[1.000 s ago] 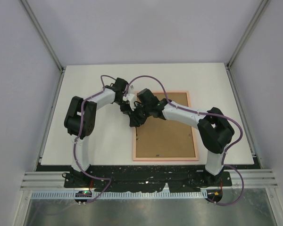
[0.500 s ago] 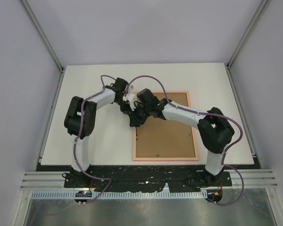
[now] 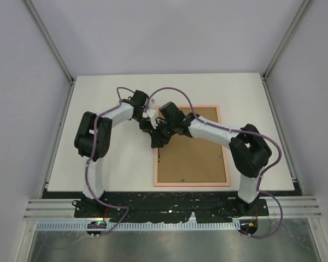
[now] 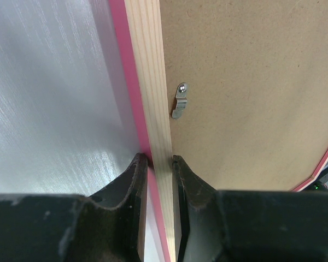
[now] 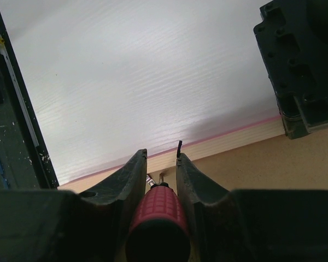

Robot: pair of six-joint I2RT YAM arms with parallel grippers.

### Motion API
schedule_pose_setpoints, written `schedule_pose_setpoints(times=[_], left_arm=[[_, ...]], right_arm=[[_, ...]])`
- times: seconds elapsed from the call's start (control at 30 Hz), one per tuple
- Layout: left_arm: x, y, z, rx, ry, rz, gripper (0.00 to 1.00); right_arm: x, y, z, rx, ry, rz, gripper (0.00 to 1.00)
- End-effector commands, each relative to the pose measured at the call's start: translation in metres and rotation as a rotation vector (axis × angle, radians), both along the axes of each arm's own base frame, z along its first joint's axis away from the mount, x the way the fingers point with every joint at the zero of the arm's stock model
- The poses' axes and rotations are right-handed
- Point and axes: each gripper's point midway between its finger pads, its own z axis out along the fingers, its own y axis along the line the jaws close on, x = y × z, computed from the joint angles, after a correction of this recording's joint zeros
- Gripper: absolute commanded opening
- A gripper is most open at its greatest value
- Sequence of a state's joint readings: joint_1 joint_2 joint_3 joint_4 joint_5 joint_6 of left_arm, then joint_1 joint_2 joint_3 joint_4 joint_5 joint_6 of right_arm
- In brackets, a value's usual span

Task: Take the photo out of the frame
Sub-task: Release the photo frame item from the photo frame.

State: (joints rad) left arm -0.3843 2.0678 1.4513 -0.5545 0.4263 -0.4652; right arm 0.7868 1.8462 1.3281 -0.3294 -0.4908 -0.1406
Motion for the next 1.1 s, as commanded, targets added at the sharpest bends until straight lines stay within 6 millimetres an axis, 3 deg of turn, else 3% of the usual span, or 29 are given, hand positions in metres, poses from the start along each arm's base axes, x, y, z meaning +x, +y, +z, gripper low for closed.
schedule_pose_setpoints(times=[0.0,1.07], left_arm=[[0.008,0.013,-0.007,0.062,-0.018,0.023,0.15],[0.008,0.014,-0.008,0.073,-0.021,0.029,0.11]], right_arm=[[-0.003,0.007,0.013,0.034,-0.002,0.059,0.08],[-0.020,0.017,0.015,0.049,0.028,0.125,0.08]])
